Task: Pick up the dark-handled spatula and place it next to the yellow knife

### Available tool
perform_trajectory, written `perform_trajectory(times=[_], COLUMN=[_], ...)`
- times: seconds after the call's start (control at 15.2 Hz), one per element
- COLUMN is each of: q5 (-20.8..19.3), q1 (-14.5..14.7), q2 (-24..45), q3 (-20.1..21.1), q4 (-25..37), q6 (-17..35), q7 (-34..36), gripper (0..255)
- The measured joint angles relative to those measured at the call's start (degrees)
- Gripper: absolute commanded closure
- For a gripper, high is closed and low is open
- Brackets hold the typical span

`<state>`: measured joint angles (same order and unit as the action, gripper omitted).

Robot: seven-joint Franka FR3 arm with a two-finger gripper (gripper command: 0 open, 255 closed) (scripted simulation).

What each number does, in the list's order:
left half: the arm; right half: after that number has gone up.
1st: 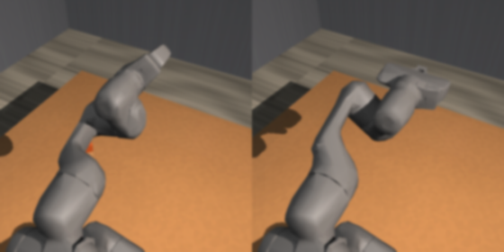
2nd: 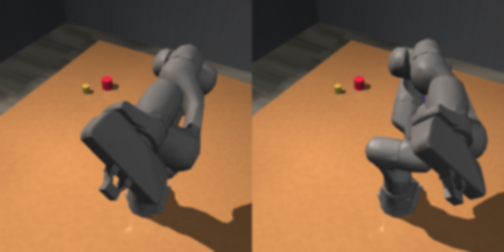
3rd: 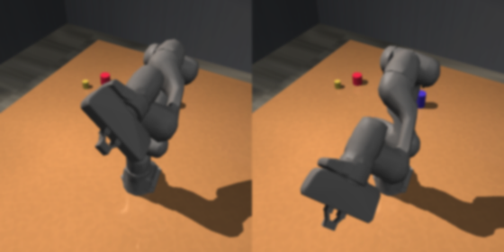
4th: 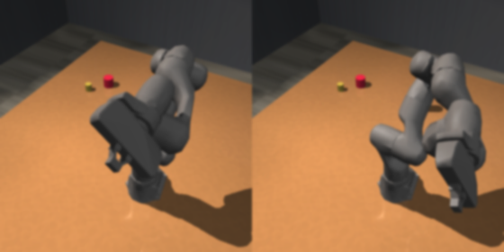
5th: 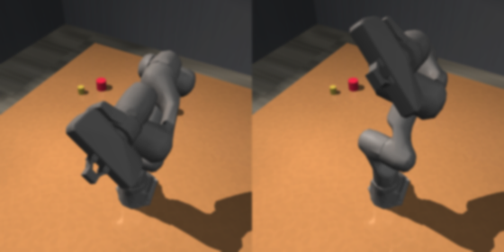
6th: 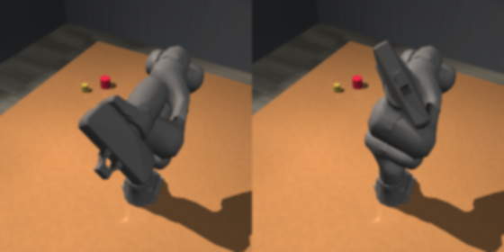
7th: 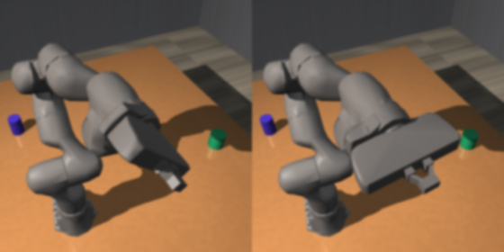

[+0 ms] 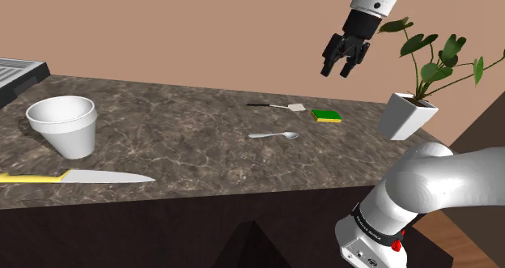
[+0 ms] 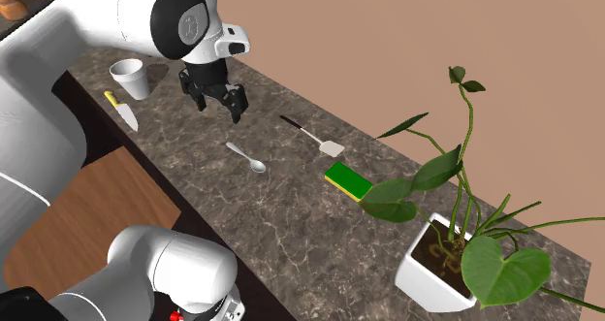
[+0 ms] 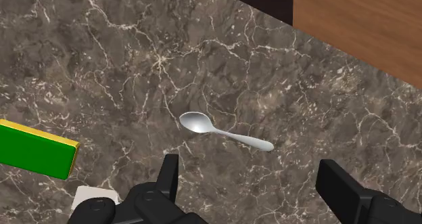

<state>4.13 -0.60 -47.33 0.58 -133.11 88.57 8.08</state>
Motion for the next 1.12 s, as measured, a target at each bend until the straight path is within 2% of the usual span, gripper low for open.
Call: perform_trajectory(times=[0.2, 0.59, 1.12], q5=[-1.1, -6.0, -8.8], q1=[0.5, 2.5, 6.7], q2=[0.8, 6.1, 19.7], q3=[-1.6, -9.4, -19.1], q4=[-1.0, -4.6, -2.3], q6=[1.7, 10.3, 21.9], q7=[-3.3, -19.9, -42.3], gripper=[0, 0, 0])
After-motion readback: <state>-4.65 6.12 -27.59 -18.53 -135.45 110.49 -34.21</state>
